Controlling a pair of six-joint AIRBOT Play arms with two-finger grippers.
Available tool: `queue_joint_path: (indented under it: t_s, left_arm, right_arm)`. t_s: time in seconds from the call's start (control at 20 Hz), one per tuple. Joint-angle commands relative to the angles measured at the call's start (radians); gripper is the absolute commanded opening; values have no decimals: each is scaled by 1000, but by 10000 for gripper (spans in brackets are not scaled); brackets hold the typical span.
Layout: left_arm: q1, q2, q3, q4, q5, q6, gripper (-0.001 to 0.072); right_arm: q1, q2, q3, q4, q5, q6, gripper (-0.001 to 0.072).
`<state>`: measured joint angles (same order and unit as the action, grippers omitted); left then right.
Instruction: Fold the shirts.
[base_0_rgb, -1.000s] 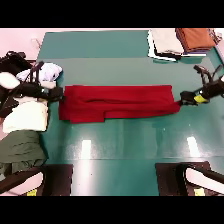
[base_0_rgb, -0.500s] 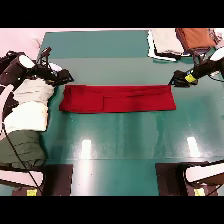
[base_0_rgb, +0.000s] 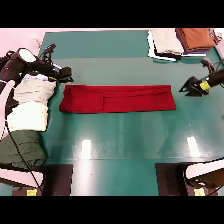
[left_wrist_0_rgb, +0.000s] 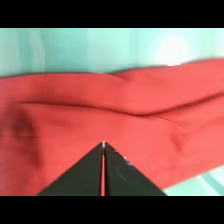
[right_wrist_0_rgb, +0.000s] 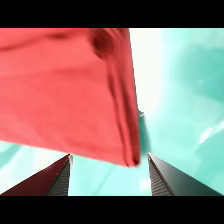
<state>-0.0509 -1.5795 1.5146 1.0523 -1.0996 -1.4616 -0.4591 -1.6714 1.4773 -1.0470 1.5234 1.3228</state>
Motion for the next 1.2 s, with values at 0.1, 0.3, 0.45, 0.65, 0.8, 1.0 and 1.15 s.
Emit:
queue_joint_path:
  t_s: [0.1,0.3,0.45,0.65,0.8,1.0,1.15]
  left_arm:
    - [-160,-3,5,-3,114,-67,25]
    - [-269,-58,6,-3,196,-115,25]
    - [-323,-122,6,-14,221,-139,24]
    - [-373,-200,24,-55,257,-139,24]
    - [-392,-271,93,-72,252,-140,24]
    - [-394,-356,167,-95,232,-146,24]
    - [-394,-385,183,-122,238,-146,24]
  right_arm:
    - [-99,-4,-216,163,-136,-99,556]
    - [-42,-55,-248,227,-172,-129,554]
    - [32,-78,-246,255,-228,-158,423]
    - [100,-74,-140,267,-218,-165,122]
    - [131,-37,-19,269,-122,-164,16]
    - [204,92,83,270,-107,-116,16]
    - [298,171,158,270,-113,-76,15]
